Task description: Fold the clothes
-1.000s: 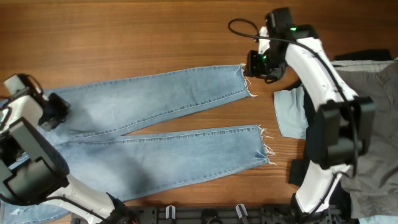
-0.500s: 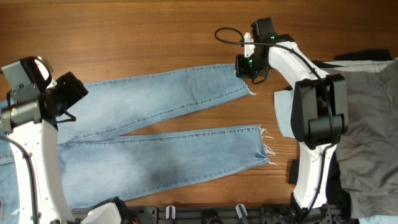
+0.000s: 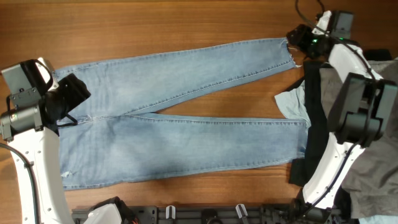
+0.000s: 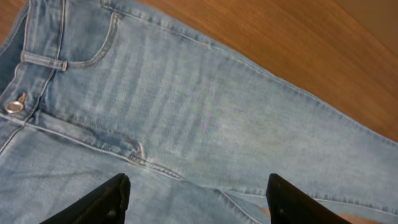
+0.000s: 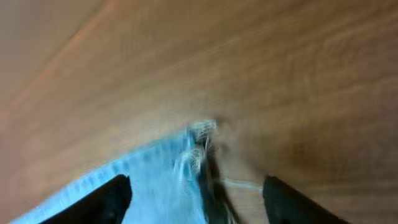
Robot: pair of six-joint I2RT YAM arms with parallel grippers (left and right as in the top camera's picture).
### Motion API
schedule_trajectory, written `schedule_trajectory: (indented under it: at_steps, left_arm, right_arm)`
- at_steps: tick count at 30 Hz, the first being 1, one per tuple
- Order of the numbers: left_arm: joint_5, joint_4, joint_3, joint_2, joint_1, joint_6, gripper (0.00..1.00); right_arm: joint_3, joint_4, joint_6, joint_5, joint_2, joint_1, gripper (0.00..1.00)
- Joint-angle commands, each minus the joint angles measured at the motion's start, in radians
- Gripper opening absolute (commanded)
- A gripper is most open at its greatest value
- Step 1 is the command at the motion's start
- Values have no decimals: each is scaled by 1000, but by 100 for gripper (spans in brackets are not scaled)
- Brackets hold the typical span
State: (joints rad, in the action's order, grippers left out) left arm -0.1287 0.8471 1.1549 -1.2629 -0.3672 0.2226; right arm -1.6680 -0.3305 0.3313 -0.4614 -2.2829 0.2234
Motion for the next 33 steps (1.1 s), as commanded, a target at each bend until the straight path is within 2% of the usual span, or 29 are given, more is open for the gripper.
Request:
schedule_trajectory:
  at_steps: [1, 2, 4, 6, 7, 9, 11, 13, 17, 21, 26, 31, 33]
  left_arm:
    - [65, 42, 18, 12, 1, -6, 72]
    - [80, 53, 18, 12, -8, -6, 72]
    - [100, 99, 18, 12, -47, 6, 58]
    - [130, 153, 18, 12, -100, 55, 55]
    - [146, 218, 18, 12, -188, 92, 45]
    - [212, 285, 16, 10, -296, 181, 44]
    - [224, 310, 5, 8, -405, 190, 46]
    - [224, 316, -21, 1, -577, 181, 46]
    - [197, 271, -79, -77, -787, 156, 36]
    - [135, 150, -128, -192, -874, 120, 38]
    - [100, 45, -128, -397, -909, 15, 57]
    - [39, -66, -128, -552, -909, -14, 57]
    - [39, -92, -128, -594, -908, -27, 52]
  right_arm:
    - [-22, -67, -132, -98, 96, -30, 77]
    - [-22, -108, -149, -98, 141, -37, 78]
    - [-22, -218, -163, -97, 245, -68, 77]
    - [-22, -290, -181, -89, 307, -101, 75]
    - [-22, -357, -182, -87, 352, -153, 74]
    - [-22, -407, -182, -87, 370, -207, 74]
    - [-21, -442, -174, -86, 372, -253, 74]
    - [-21, -472, -173, -86, 371, -299, 74]
    - [-21, -536, -161, -86, 371, -337, 74]
    - [-21, -600, -146, -26, 371, -337, 73]
    - [-20, -665, -146, 24, 371, -337, 76]
    - [-20, -695, -145, 74, 371, -336, 77]
    - [-20, -700, -142, 96, 371, -336, 77]
